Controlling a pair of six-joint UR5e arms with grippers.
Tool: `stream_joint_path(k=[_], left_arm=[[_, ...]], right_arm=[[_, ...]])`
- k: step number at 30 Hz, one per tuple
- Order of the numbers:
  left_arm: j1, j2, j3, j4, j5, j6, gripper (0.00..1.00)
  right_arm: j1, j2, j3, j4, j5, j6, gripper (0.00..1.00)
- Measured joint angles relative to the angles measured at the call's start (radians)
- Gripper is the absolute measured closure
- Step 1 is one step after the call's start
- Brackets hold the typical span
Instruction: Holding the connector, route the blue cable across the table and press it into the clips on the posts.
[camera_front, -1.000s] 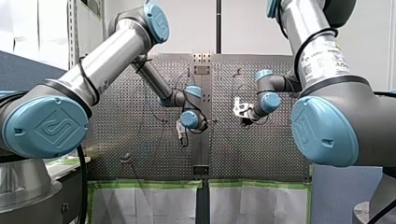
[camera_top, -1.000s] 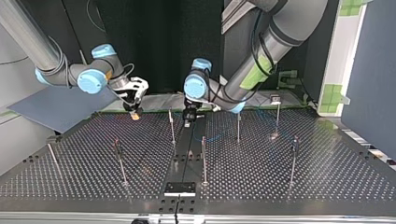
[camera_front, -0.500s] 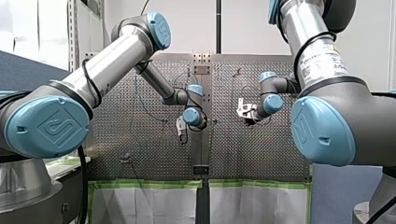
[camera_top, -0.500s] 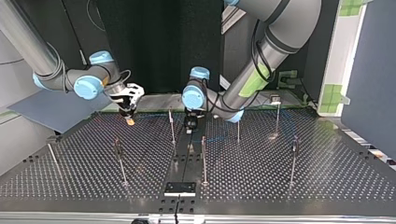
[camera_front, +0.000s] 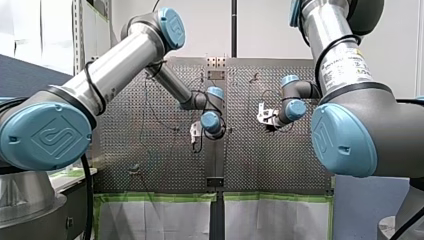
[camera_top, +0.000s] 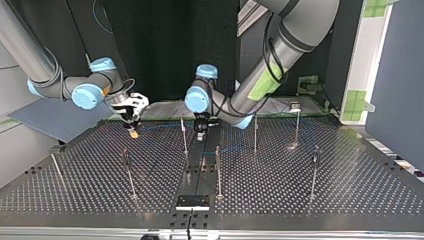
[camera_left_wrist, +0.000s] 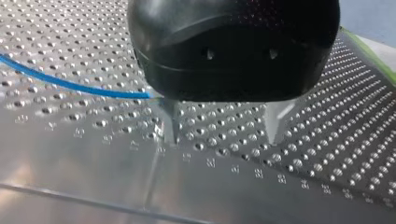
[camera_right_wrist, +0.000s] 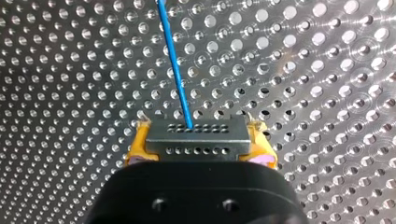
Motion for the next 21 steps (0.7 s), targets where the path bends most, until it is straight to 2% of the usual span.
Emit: stream_joint_path(k=[11,21], left_arm=[[-0.023,0.076,-0.066,-0.081,-0.081,-0.008,0.0],[-0.055,0.155,-0.149,-0.026,-0.074,-0.014,0.0]], right_arm=[[-0.003,0.0,0.0,0.005,-0.011,-0.003,1.0],[-0.004,-0.001,-0.004,0.023,-0.014,-0.006,1.0]])
